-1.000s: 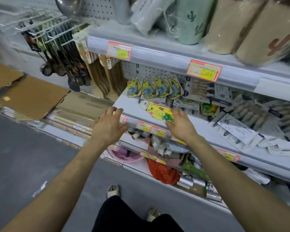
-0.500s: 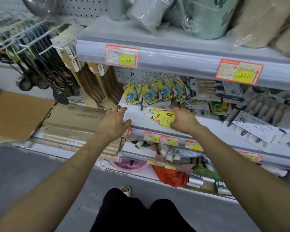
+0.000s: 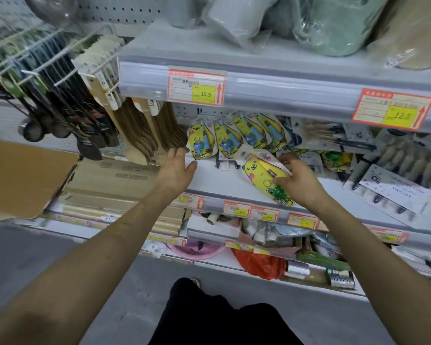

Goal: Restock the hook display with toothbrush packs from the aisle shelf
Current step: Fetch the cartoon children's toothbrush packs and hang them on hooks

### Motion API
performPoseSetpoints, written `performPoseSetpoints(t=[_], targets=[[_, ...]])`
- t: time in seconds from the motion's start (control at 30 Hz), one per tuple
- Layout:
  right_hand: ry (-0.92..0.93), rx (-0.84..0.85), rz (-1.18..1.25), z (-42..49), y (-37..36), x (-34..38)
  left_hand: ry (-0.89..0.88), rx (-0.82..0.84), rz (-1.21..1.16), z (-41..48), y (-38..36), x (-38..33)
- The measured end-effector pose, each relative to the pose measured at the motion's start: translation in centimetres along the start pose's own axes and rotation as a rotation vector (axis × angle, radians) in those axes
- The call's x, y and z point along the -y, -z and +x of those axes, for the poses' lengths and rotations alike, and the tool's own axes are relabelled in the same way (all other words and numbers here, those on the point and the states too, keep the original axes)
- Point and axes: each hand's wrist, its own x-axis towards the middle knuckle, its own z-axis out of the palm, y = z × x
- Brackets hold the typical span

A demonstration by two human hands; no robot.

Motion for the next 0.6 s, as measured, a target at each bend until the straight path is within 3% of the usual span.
performPoseSetpoints(t=[0.27,0.47,0.6], targets=[[0.000,-0.208,0.219,-2.9,-0.2,-0.2,0.138,0.037,0.016,5.5,-0.9,-1.3],[0.018,-0.298,0.321,-2.9,-0.9,0.0,0.199,0.104,-0.228,8.8,-2.7,-0.6],[0.029,-0.335,0.349,-3.0,-1.4,0.2,0.196,0.030,-0.426,8.9,-3.1,-0.3]])
